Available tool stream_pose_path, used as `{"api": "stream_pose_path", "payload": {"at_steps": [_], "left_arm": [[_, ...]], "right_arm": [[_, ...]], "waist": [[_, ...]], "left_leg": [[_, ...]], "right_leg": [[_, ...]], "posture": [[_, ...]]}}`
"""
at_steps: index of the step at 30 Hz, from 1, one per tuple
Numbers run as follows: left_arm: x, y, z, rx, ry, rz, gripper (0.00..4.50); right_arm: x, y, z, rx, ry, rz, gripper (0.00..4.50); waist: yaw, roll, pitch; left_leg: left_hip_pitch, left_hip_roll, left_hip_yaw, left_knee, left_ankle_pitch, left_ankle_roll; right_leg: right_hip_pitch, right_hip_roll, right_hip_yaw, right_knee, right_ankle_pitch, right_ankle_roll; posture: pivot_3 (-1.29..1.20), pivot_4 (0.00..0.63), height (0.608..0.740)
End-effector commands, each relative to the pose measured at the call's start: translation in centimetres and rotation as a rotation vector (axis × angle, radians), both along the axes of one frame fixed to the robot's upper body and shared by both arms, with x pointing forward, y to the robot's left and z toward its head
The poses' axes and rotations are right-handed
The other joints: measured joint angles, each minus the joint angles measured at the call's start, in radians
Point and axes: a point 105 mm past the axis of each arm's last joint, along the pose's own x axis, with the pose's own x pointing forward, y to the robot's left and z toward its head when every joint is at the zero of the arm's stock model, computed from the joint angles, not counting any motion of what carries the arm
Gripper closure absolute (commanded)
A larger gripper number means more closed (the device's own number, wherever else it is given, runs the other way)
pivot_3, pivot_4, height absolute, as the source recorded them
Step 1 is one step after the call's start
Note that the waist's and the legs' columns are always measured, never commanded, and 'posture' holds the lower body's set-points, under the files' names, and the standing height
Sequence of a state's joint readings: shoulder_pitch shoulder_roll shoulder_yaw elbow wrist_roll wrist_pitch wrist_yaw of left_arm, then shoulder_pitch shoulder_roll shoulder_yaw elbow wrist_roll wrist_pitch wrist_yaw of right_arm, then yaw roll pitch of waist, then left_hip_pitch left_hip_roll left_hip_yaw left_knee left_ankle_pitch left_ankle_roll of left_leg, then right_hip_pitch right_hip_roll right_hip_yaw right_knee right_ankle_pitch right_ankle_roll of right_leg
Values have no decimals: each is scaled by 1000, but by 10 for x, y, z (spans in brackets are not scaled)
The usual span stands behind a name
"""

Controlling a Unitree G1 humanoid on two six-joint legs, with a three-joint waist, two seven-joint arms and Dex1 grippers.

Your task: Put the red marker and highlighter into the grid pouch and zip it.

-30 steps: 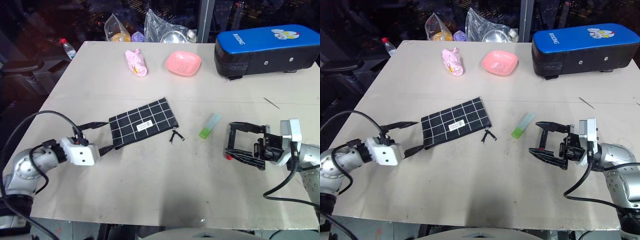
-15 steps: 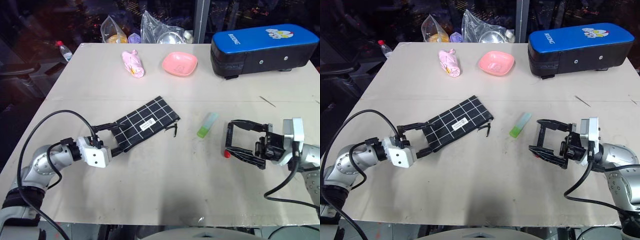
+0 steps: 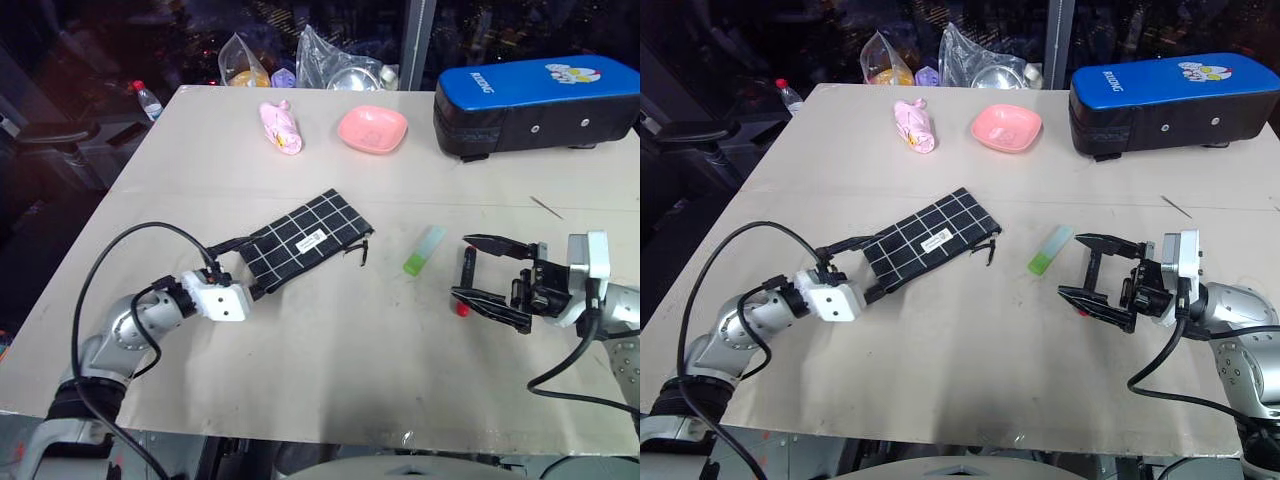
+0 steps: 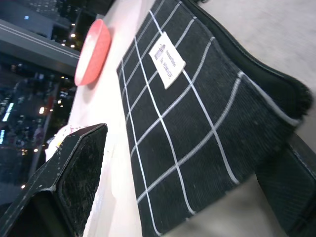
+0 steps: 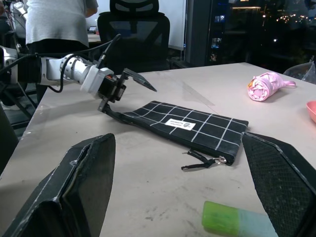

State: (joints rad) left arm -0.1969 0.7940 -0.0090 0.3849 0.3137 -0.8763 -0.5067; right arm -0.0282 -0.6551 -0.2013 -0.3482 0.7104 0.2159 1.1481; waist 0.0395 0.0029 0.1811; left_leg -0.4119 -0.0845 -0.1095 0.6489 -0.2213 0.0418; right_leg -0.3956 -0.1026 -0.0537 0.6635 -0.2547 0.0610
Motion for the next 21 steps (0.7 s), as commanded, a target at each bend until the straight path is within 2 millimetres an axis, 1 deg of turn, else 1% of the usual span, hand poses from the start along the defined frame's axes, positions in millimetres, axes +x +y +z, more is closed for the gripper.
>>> {"api": "stream_pose_path", "payload": {"at_steps": [1,2,3,5,7,8,9,15,17,19,21], "left_arm": [[-1,-12,2,3,-11,-49,1170],[-2,-13,0,13,-3,-60,1544],[-3,-14,-1,23,2,-69,2116],[-2,-14,-2,28,5,-73,3092],[-1,-14,-2,28,0,-74,3872],[1,-15,0,25,-8,-76,4365],[2,-16,2,20,-21,-80,4439],[4,-23,16,-100,-63,-68,4439],[9,-29,29,-212,-62,-37,4439],[14,-36,41,-309,-58,-15,4439],[19,-46,54,-411,-44,-1,4439]], "right_arm": [[-1,0,7,3,-39,0,368],[-1,0,7,3,-39,-1,368],[-1,0,7,3,-39,-2,368],[-1,0,7,3,-39,-3,368],[-1,1,7,4,-40,-4,368],[-2,1,6,4,-40,-5,368],[-2,1,6,4,-40,-7,368],[0,2,3,-11,-35,-31,368],[3,9,3,-2,-13,-44,368],[9,15,1,-22,-1,-91,368],[26,20,-2,-59,5,-197,368]], "waist": [[-3,0,0],[-3,0,0],[-5,0,0],[-9,0,0],[-12,0,0],[-12,0,0],[-12,0,-1],[-12,0,-1],[-14,0,-1],[-18,0,-1],[-25,0,-1]], "left_leg": [[0,0,0,0,0,0],[-1,0,0,0,0,0],[-1,0,0,0,0,0],[-1,1,1,0,0,0],[-1,1,1,0,0,0],[-1,1,1,0,0,0],[-1,1,1,0,0,0],[-1,0,1,0,0,0],[-1,0,1,0,0,0],[-1,1,1,0,0,0],[-2,1,1,1,0,0]], "right_leg": [[0,0,0,0,0,0],[0,0,1,0,0,0],[-1,0,1,0,0,-1],[-1,-1,2,0,1,-1],[-1,-1,2,0,1,-1],[-1,-2,2,0,1,-1],[-1,-2,1,0,1,-1],[-1,-1,2,0,1,-1],[-1,-1,2,0,1,-1],[-1,-2,2,0,1,-1],[-1,-2,2,1,1,-1]], "posture": [[0,150,734],[0,150,734],[0,150,734],[0,150,734],[0,150,734],[0,150,734],[0,150,734],[0,150,734],[0,150,734],[0,150,734],[0,150,734]]}}
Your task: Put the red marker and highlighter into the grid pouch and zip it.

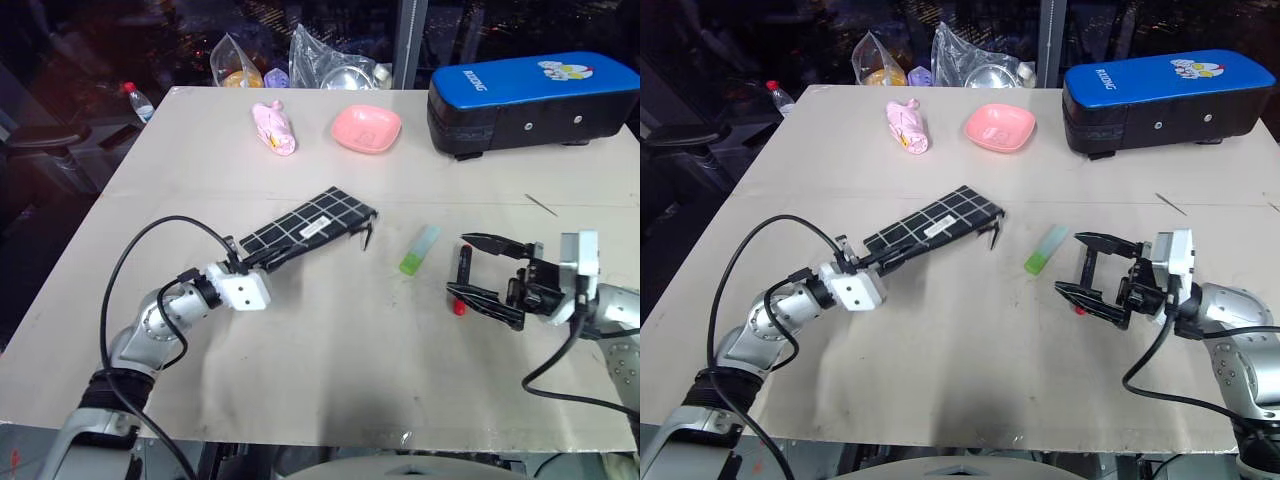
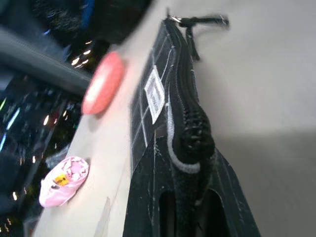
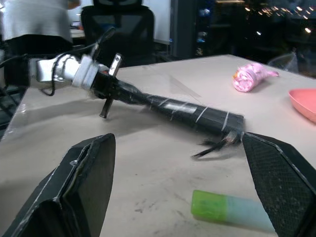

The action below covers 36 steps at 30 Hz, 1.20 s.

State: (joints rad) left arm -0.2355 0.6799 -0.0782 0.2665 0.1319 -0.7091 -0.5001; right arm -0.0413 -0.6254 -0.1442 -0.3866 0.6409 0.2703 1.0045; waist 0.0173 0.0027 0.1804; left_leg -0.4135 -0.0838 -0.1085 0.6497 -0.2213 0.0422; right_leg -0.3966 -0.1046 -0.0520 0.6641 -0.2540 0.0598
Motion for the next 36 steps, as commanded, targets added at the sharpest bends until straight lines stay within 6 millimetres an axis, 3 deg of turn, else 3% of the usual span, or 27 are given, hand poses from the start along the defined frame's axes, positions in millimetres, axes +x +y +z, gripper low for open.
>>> {"api": "stream_pose_path", "payload": {"at_steps": [1,6,10,17,25,29,33,34,36], "left_arm": [[8,-13,39,-179,-29,18,4439],[6,-40,49,-265,4,-23,4439],[6,-47,47,-266,14,-26,4439],[4,-50,41,-229,12,-43,4439],[2,-51,36,-204,10,-57,4439],[2,-50,35,-197,11,-59,4500],[2,-50,32,-188,14,-60,4500],[2,-50,31,-186,15,-61,4500],[2,-51,31,-183,16,-62,4500]], "right_arm": [[23,12,5,-52,-22,-149,368],[70,31,15,-24,49,-359,368],[100,35,20,-41,144,-432,368],[121,49,36,14,259,-395,368],[137,55,42,5,215,-379,368],[142,53,45,-1,179,-387,1982],[143,50,43,-19,163,-392,4105],[143,49,43,-21,160,-390,4447],[143,48,44,-22,149,-390,4491]], "waist": [[-4,0,0],[-18,-1,-1],[-24,-1,-1],[-29,-2,-1],[-31,-2,-1],[-31,-2,-1],[-31,-2,-1],[-31,-2,-1],[-31,-2,-1]], "left_leg": [[0,0,0,1,0,0],[0,1,1,1,2,-3],[0,0,3,1,2,-4],[-1,0,8,0,3,-4],[-1,0,11,0,2,-3],[-2,0,15,0,2,-3],[-2,0,16,0,2,-3],[-2,0,16,0,2,-3],[-2,0,16,0,2,-3]], "right_leg": [[0,0,0,0,0,0],[-2,2,3,3,0,-1],[-3,4,4,4,0,-1],[-8,3,9,8,1,-1],[-10,4,11,10,1,-2],[-14,4,15,14,1,-2],[-15,4,17,15,1,-2],[-15,4,17,15,1,-2],[-15,4,17,15,1,-2]], "posture": [[0,150,734],[0,150,734],[0,150,734],[0,150,734],[0,150,734],[0,150,734],[0,150,734],[0,150,734],[0,150,734]]}}
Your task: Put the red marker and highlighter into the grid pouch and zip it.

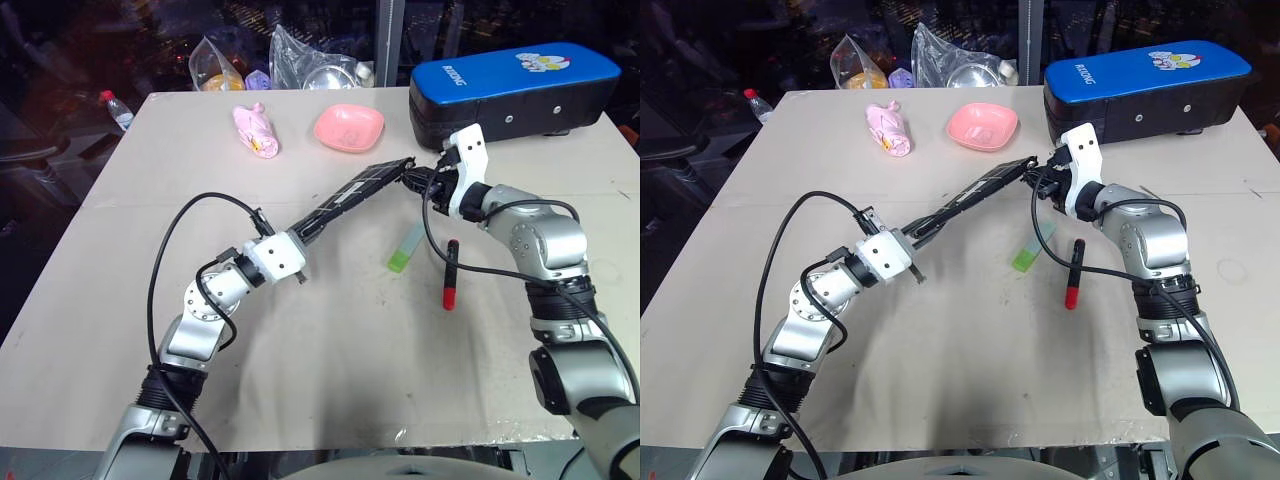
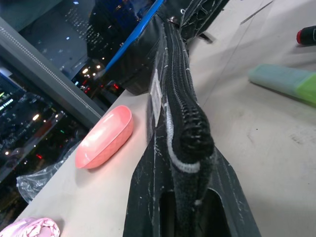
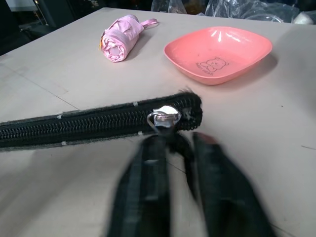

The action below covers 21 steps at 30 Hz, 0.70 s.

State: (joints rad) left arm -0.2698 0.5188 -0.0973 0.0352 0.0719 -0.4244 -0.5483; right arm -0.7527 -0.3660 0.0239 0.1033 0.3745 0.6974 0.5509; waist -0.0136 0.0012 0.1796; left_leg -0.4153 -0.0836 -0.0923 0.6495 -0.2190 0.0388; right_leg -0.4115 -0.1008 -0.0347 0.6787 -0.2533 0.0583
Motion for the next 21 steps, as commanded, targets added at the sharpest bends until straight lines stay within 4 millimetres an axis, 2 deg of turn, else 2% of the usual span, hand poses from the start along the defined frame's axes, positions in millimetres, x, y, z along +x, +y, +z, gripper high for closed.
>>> {"api": "stream_pose_path", "payload": {"at_steps": [1,4,12,21], "left_arm": [[-3,-2,4,0,-29,-17,4500],[-3,-2,2,11,-29,-19,4500],[0,-7,-2,35,-35,-20,4500],[-5,-13,-9,66,-29,-61,4500]], "right_arm": [[-1,0,16,-7,-72,13,4491],[-3,-2,16,-22,-83,20,4491],[-28,3,5,-209,-72,190,4491],[-38,7,-6,-420,-121,303,4491]], "waist": [[0,0,0],[0,0,0],[0,0,0],[1,-1,0]], "left_leg": [[0,0,0,0,0,0],[0,0,0,0,0,0],[0,0,1,0,-2,3],[0,0,1,0,-2,3]], "right_leg": [[0,0,0,0,0,0],[0,0,0,0,0,0],[0,0,1,0,0,0],[0,0,1,0,0,0]], "posture": [[0,150,734],[0,150,734],[0,150,734],[0,150,734]]}}
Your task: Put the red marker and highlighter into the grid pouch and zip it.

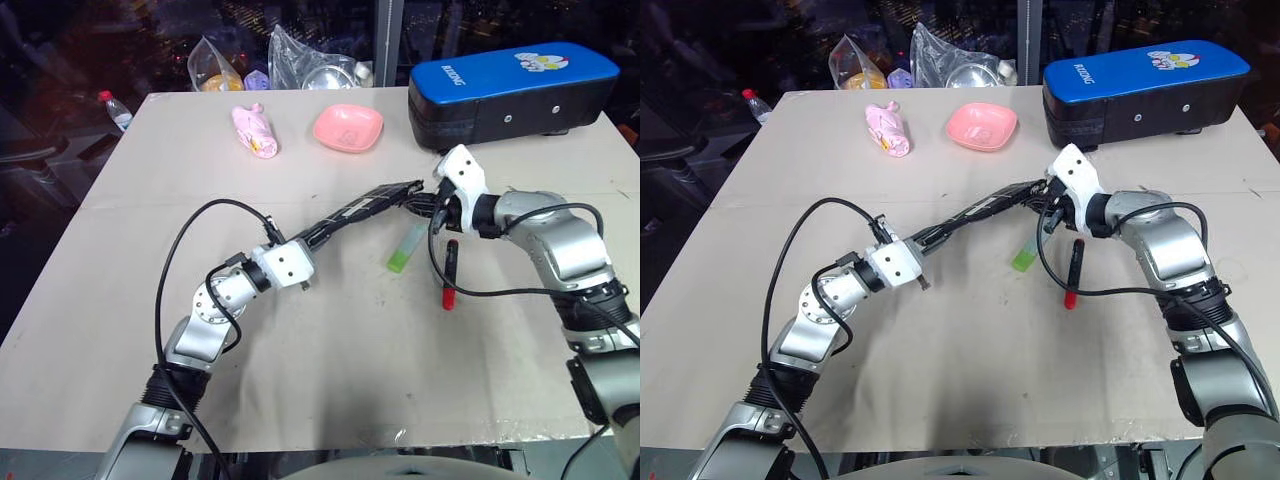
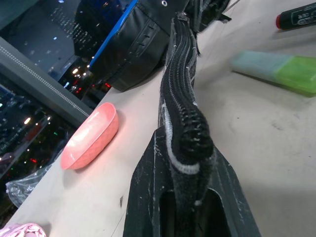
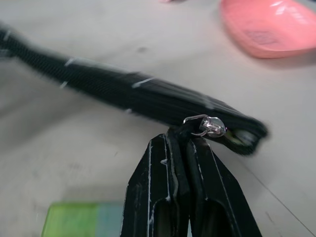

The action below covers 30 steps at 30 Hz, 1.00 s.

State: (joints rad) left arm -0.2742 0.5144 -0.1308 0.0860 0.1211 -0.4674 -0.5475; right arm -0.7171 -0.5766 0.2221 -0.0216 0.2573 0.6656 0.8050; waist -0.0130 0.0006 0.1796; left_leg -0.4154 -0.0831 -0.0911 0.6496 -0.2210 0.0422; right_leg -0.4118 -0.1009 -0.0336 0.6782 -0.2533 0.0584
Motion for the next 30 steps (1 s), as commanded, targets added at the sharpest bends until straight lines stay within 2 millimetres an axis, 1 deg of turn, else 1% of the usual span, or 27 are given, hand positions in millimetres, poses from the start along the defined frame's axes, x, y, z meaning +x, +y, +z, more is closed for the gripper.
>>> {"api": "stream_pose_path", "payload": {"at_steps": [1,9,13,19,21,26,30], "left_arm": [[-5,-7,4,17,-41,-43,4500],[-7,-9,-4,49,-34,-59,4500],[-7,-11,-5,48,-31,-64,4500],[-5,-13,-4,41,-35,-67,4500],[-5,-13,-2,29,-46,-64,4500],[-7,-8,8,-15,-69,-47,4500],[-8,-6,11,-33,-78,-36,4500]], "right_arm": [[-9,9,11,-60,-76,101,4491],[-26,17,10,-96,-60,235,4491],[-40,28,13,-85,-49,318,4491],[-50,36,13,-91,-29,376,4491],[-47,34,12,-98,-30,360,4491],[-34,18,8,-134,-33,283,4491],[-25,9,7,-157,-47,237,4491]], "waist": [[0,0,0],[0,0,0],[1,0,0],[1,0,0],[2,0,0],[2,-1,0],[2,-1,0]], "left_leg": [[0,0,0,0,0,0],[0,0,0,0,0,0],[0,0,0,0,0,0],[0,0,0,0,0,0],[0,0,0,0,0,0],[0,0,0,0,0,0],[0,0,0,0,0,-1]], "right_leg": [[0,0,0,0,0,0],[0,0,0,0,0,0],[0,0,0,0,0,0],[0,0,0,0,0,0],[0,0,0,0,0,0],[0,0,0,0,0,0],[0,-1,0,0,0,0]], "posture": [[0,150,734],[0,150,734],[0,150,734],[0,150,734],[0,150,734],[0,150,734],[0,150,734]]}}
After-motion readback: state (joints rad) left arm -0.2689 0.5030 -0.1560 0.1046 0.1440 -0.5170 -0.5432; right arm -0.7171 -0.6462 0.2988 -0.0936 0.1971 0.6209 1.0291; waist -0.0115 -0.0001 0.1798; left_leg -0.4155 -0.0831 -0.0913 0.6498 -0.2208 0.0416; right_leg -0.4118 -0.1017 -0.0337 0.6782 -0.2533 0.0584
